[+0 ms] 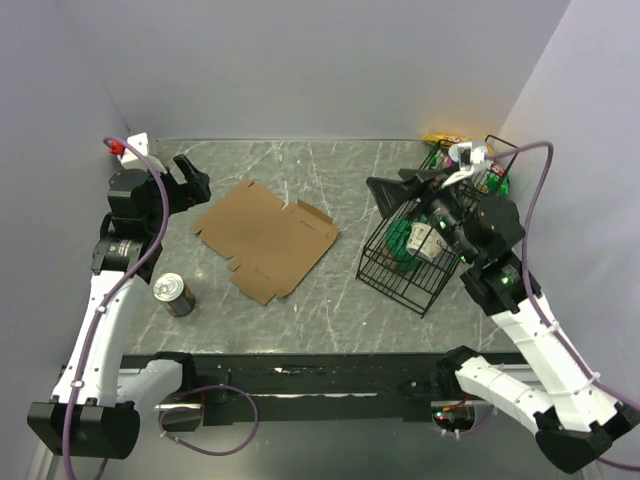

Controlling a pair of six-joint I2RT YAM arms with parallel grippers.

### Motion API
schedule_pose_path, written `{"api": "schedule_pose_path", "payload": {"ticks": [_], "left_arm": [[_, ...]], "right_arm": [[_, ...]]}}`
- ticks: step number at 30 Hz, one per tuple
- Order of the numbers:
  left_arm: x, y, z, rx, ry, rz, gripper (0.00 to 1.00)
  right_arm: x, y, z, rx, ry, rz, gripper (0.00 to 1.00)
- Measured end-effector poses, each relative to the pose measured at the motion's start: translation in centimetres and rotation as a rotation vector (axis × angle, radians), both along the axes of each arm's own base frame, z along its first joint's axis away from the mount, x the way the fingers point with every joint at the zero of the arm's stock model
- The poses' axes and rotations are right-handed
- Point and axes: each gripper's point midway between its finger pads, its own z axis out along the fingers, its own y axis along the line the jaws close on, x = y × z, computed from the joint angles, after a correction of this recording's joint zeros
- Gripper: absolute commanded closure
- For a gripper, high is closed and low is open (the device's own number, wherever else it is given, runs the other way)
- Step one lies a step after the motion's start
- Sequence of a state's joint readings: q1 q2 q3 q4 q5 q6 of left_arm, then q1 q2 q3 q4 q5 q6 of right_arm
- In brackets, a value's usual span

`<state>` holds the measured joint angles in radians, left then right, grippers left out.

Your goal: Fold the paper box

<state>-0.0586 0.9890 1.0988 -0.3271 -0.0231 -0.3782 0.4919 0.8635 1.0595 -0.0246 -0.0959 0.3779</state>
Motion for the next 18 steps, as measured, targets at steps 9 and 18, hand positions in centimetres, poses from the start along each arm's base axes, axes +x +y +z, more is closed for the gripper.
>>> {"api": "schedule_pose_path", "payload": {"ticks": [9, 18], "left_arm": [[0.2, -0.9, -0.8, 0.001, 0.003, -0.027, 0.04], [0.0, -0.9, -3.5, 0.042, 0.055, -0.046, 0.04]], "right_arm": [[-1.0, 10.9, -3.5, -0.069, 0.255, 0.153, 0.04], [-3.4, 22.6, -19.9, -0.297, 0.625, 0.218, 0.00]]}}
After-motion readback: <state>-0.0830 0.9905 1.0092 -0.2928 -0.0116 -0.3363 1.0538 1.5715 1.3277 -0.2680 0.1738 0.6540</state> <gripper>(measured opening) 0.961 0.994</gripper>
